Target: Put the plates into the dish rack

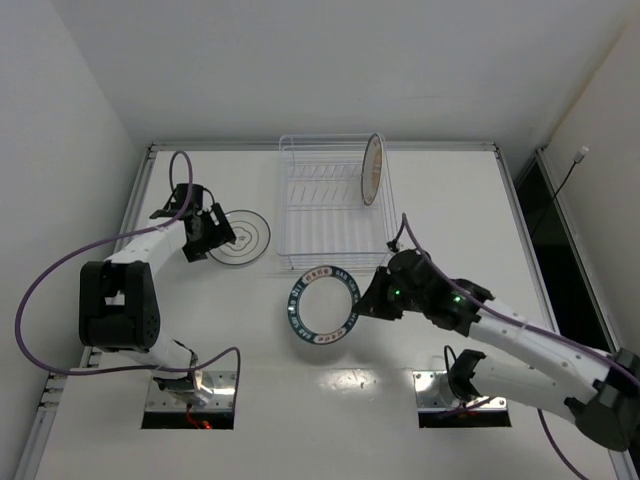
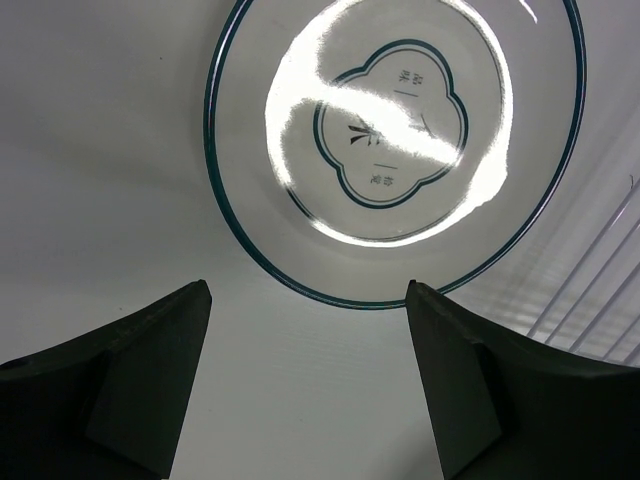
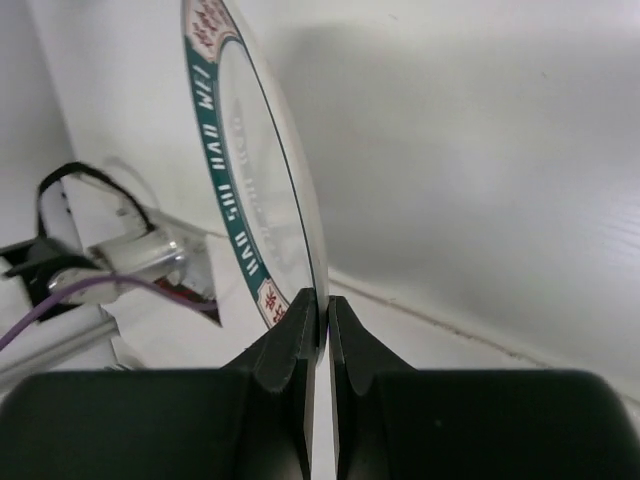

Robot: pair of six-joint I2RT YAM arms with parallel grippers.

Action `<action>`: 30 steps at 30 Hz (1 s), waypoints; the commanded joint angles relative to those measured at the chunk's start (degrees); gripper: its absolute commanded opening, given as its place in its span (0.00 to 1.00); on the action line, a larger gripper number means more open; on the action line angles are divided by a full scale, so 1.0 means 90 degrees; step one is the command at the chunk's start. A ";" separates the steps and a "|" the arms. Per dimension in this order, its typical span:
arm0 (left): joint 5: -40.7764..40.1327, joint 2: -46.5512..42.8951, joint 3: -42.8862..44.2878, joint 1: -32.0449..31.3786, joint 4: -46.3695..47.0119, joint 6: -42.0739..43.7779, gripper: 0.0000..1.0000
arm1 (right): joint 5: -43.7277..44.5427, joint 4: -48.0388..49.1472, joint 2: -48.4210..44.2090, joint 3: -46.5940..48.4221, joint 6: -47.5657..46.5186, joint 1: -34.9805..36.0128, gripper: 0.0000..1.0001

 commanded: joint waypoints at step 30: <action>-0.0307 -0.0293 0.0166 0.0026 -0.0047 -0.0126 0.76 | 0.8077 0.0445 0.6778 0.9226 -0.6898 -0.1124 0.00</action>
